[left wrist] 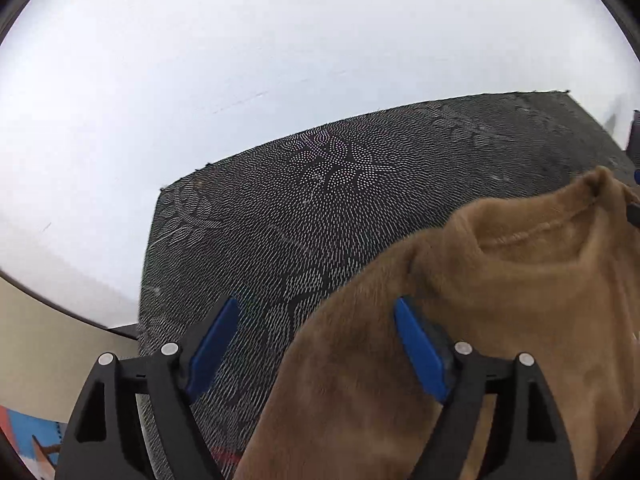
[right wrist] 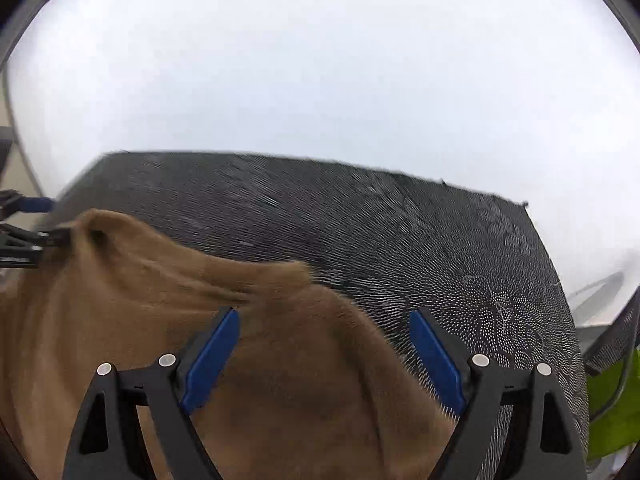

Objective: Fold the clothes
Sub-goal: 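Lower the held sweatshirt onto the mat with both grippers, spreading it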

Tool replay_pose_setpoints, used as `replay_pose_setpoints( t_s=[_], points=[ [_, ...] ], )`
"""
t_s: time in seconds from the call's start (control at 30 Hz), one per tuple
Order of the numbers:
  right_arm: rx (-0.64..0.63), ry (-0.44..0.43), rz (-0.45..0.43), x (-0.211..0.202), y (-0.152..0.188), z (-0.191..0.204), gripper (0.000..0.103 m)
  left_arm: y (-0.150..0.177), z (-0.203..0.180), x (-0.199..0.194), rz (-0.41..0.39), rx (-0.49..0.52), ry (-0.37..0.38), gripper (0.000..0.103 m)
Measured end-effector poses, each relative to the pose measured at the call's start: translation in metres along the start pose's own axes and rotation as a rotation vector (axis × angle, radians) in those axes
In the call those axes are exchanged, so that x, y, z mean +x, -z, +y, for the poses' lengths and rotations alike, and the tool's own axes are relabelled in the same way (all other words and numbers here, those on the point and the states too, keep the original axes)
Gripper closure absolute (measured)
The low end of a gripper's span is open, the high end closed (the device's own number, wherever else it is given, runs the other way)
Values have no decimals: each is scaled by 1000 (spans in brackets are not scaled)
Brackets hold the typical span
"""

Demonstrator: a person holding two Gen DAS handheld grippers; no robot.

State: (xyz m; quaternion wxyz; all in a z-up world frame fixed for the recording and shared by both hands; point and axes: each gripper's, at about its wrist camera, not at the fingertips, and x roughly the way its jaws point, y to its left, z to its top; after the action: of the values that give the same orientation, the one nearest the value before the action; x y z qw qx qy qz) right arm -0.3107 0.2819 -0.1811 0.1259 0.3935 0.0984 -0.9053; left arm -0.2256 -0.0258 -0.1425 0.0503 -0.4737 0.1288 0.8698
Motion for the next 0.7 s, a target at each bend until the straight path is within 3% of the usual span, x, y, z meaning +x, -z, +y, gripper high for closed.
replay_pose_setpoints(
  t_s=[0.2, 0.37, 0.53, 0.7],
  points=[
    [-36, -218, -3, -60, 38, 45, 14, 30, 17, -48, -25, -6, 72, 19],
    [63, -389, 56, -91, 97, 66, 14, 76, 19, -94, -38, 111, 70, 16],
    [131, -261, 42, -110, 142, 52, 14, 130, 22, -123, -2, 232, 26, 16],
    [151, -183, 68, -104, 157, 48, 14, 173, 13, -122, 39, 347, -21, 16]
  ],
)
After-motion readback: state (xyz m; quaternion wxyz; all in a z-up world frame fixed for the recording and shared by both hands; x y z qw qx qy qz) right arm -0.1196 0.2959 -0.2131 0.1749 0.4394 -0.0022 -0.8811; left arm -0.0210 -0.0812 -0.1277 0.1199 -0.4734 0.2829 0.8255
